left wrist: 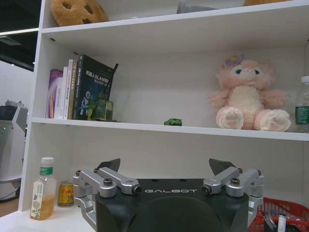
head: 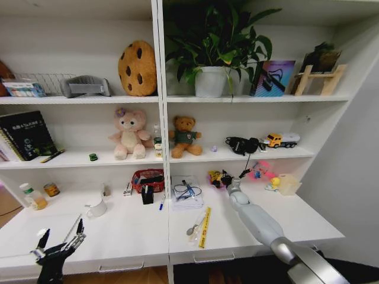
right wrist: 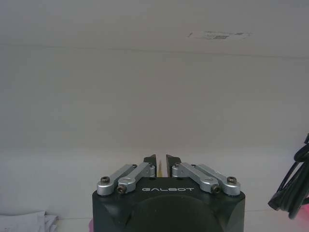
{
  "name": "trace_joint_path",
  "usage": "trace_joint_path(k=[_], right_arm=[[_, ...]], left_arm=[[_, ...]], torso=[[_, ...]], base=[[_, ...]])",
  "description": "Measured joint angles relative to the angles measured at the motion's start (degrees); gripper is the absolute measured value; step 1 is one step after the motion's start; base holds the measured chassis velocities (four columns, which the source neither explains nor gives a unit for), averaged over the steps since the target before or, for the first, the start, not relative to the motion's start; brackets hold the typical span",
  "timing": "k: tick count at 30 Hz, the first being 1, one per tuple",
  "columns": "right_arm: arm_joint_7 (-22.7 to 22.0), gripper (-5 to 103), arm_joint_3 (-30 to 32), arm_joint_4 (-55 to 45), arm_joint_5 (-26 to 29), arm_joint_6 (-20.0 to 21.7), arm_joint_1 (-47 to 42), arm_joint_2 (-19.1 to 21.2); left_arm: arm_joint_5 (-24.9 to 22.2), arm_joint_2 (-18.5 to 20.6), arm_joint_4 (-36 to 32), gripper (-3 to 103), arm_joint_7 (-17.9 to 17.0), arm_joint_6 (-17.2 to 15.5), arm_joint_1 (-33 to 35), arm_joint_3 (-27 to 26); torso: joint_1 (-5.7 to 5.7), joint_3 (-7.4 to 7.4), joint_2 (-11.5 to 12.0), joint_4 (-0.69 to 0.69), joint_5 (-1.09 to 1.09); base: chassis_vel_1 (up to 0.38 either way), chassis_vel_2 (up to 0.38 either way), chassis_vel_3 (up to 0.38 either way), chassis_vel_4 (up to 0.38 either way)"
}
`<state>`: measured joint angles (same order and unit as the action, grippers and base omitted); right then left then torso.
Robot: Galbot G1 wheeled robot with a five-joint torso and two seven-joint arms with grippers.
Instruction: Organize the objects on the table.
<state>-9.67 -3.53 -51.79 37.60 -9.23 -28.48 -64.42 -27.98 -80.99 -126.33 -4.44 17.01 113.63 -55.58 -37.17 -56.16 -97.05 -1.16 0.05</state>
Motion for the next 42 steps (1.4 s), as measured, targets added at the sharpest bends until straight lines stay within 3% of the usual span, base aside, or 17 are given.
trace_joint_path(k=[2,3,5,7,11,14,20,22,23,36,42], right_arm=[[0.0,20,0.7,-0.8,0.0,0.2,-0.6,0.5],[0.0,20,0.7,-0.8,0.0,0.2,-0.6,0.5],[-0.1,37,1.3,-1.9,-0.3,0.3,-1.5,1.2],[-0.1,37,1.5,-2.2,-0.3,0.3,-1.7,1.3],[-0.1,58,2.5,-4.5,-1.1,0.4,-3.6,2.7],[0.0,63,2.7,-5.4,-1.3,0.4,-4.1,3.2],[1.5,90,3.6,-13.5,-1.8,0.3,-9.2,6.6],[1.5,90,4.1,-15.5,-2.0,0.2,-10.4,7.1],[1.6,99,4.8,-17.9,-2.0,0.1,-12.2,7.8],[2.1,100,10.7,-32.3,-0.8,-0.5,-23.1,13.8],[2.0,100,18.4,-42.5,-0.3,-0.3,-31.2,16.0]], left_arm=[[-0.1,0.1,0.1,100,0.0,0.0,0.0,-0.1],[-0.1,0.1,0.1,100,0.0,0.0,0.0,-0.1],[-0.1,0.2,0.1,100,0.0,0.0,-0.1,-0.1],[-0.2,0.3,0.1,100,0.0,0.0,-0.1,-0.1],[-0.2,0.4,0.1,100,0.0,0.0,-0.3,0.1],[-0.2,0.4,0.1,100,0.0,0.0,-0.4,0.2],[-0.2,0.2,0.3,100,-0.4,0.0,-0.6,0.3],[-0.2,0.2,0.4,100,-0.6,0.0,-0.6,0.3],[-0.1,0.2,0.6,100,-1.1,-0.1,-0.9,0.4],[0.0,1.8,0.4,100,-3.9,-3.3,-2.7,0.7],[-0.2,3.0,0.3,100,-4.9,-4.3,-3.9,0.7]], torso=[[0.00,0.00,0.0,0.00,0.00],[0.00,0.00,0.0,0.00,0.00],[0.00,0.00,0.0,0.00,0.00],[0.00,0.00,0.0,0.00,0.00],[0.00,0.00,0.0,-0.01,0.00],[0.00,0.00,0.0,-0.01,0.00],[0.00,0.00,0.0,-0.01,0.00],[0.00,0.00,0.0,-0.01,0.00],[0.00,0.01,0.0,0.00,0.01],[0.00,0.01,0.0,0.00,0.00],[0.00,0.01,0.0,-0.01,-0.01]], base=[[0.000,0.000,0.000,0.000],[0.000,0.000,0.000,0.000],[0.000,0.000,0.000,0.000],[0.000,0.000,0.000,0.000],[0.000,0.000,0.000,0.000],[0.000,0.000,0.000,0.000],[0.000,0.000,0.000,0.000],[0.000,0.000,0.000,0.000],[0.000,0.000,0.000,0.000],[0.000,0.000,0.000,0.000],[0.000,0.000,0.000,0.000]])
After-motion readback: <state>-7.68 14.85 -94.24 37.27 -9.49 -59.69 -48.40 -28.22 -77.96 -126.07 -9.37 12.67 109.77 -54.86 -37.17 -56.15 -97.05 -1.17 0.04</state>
